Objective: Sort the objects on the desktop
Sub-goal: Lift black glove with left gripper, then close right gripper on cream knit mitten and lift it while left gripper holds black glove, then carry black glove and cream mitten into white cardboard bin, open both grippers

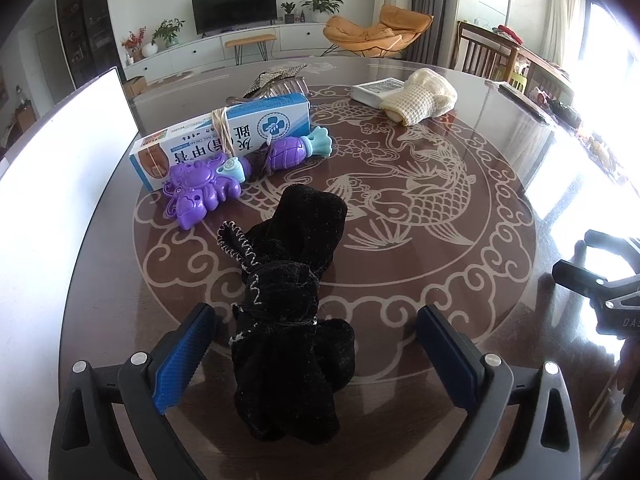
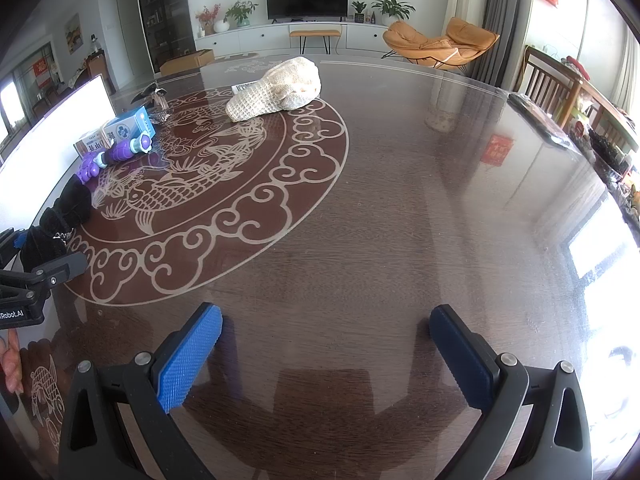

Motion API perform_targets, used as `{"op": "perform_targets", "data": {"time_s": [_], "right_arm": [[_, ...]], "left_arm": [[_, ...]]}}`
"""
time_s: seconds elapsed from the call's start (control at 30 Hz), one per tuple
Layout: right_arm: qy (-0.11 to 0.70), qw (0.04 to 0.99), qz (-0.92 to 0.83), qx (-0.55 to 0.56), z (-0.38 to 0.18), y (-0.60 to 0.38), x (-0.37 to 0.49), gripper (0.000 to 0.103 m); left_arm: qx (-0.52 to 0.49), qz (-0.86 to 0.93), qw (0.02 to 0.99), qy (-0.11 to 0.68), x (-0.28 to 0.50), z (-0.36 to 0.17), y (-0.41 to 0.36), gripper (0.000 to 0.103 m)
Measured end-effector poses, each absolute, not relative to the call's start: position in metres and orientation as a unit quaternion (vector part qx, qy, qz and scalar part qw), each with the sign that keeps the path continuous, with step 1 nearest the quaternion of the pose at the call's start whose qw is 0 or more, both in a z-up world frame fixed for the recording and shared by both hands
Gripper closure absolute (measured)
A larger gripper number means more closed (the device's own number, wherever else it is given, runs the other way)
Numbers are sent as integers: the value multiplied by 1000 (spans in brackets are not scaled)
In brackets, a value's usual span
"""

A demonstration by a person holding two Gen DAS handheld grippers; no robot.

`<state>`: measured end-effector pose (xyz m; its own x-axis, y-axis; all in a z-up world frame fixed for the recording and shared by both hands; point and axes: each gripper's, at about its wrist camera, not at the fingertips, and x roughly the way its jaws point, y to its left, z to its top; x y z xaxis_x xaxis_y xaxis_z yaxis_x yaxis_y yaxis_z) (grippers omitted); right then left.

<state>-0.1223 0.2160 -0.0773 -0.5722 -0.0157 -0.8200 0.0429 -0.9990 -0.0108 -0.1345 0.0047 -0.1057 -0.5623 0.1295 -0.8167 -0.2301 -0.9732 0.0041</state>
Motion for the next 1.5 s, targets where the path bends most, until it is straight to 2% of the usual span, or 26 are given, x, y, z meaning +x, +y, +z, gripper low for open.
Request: {"op": "perform_targets", "data": {"time_s": [0.17, 0.4, 0.67, 0.7, 0.77, 0.8, 0.97, 1.07, 1.17, 1.2, 1.23, 1.27, 1.33, 1.43, 1.5], "right_arm": [[-19, 36, -875, 482, -64, 219, -165, 0], [-182, 35, -844, 504, -34, 218, -283, 0], [-197, -32, -825, 529, -54, 193, -354, 2], [-198, -32, -824, 529, -57, 192, -357, 7], [-177, -33, -831, 526, -59, 188, -360, 30], [-157, -24, -837, 524, -58, 184, -360, 37], [-74, 50, -855, 511, -55, 178, -331, 44], [-4, 123, -848, 515, -52, 175, -288, 44], [119, 204, -825, 513, -48, 168, -225, 44], [155, 216, -819, 509, -46, 168, -205, 42], [176, 219, -815, 506, -45, 170, -188, 36], [181, 213, -816, 506, -44, 175, -175, 25], [157, 186, -826, 508, -42, 187, -155, 11], [65, 151, -844, 511, -46, 211, -136, 10], [19, 117, -844, 523, -56, 219, -127, 10]], "left_arm": [[-456, 883, 100, 55, -134, -106, 5, 1], [-456, 883, 101, 55, -134, -107, 5, 1], [-456, 882, 102, 55, -135, -107, 5, 0], [-456, 882, 104, 55, -135, -108, 5, 0], [-457, 882, 105, 55, -135, -107, 6, 0], [-457, 882, 105, 55, -135, -107, 6, 0], [-457, 882, 105, 55, -136, -107, 6, 0], [-457, 881, 106, 56, -137, -107, 6, 0], [-457, 881, 106, 56, -138, -107, 6, 0], [-457, 881, 107, 56, -139, -107, 6, 0], [-458, 881, 109, 55, -139, -107, 7, 0], [-458, 880, 111, 56, -139, -107, 7, 0], [-463, 876, 121, 61, -141, -107, 7, 0], [-482, 860, 153, 74, -140, -105, -1, 0], [-496, 853, 154, 48, -140, -102, -12, 0]]}}
